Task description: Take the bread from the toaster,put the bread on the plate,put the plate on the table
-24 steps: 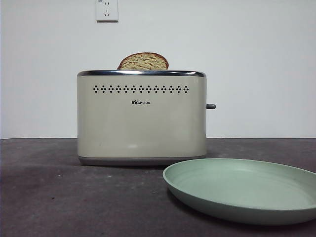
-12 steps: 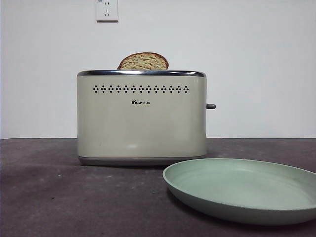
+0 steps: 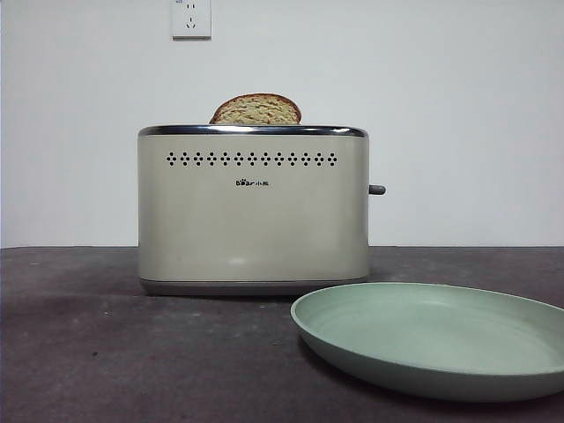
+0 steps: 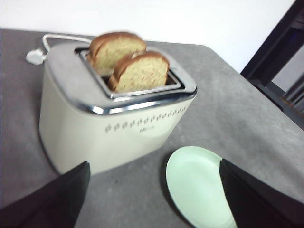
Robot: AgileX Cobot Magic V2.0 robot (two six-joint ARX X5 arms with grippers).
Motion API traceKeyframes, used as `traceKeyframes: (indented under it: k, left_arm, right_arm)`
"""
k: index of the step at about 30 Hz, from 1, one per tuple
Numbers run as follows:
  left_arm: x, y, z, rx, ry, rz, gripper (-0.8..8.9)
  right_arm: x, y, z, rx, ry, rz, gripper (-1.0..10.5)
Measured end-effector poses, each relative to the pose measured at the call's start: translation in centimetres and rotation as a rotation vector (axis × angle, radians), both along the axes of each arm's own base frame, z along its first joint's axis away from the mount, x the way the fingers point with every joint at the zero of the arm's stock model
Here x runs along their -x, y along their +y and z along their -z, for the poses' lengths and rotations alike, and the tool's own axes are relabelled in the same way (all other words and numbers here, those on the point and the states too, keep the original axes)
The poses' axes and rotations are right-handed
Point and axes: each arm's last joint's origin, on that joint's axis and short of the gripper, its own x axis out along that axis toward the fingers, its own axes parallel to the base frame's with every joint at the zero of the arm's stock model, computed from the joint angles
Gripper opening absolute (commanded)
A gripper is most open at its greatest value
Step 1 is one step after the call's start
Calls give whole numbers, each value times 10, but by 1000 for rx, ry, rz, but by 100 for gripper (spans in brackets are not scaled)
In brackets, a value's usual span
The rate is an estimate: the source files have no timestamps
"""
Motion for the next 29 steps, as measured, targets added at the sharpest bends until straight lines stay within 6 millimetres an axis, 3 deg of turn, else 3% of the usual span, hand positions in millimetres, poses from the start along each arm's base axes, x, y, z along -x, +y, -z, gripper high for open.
traceKeyframes:
  k: [7,17,22,29]
  left_arm:
    - [-43,-15,-21,-49,-22,87,443]
    - [-119,-52,-47,-142,-70,218,443]
    - [-154,-75,-44,-194,-70,253,443]
    - [-189,-103,-24,-285,-58,274,443]
  right_arm:
    - [0,0,0,0,0,0,410]
    - [0,0,0,0,0,0,410]
    - [0,0,0,0,1,0,410]
    - [0,0,0,1,6,1,409]
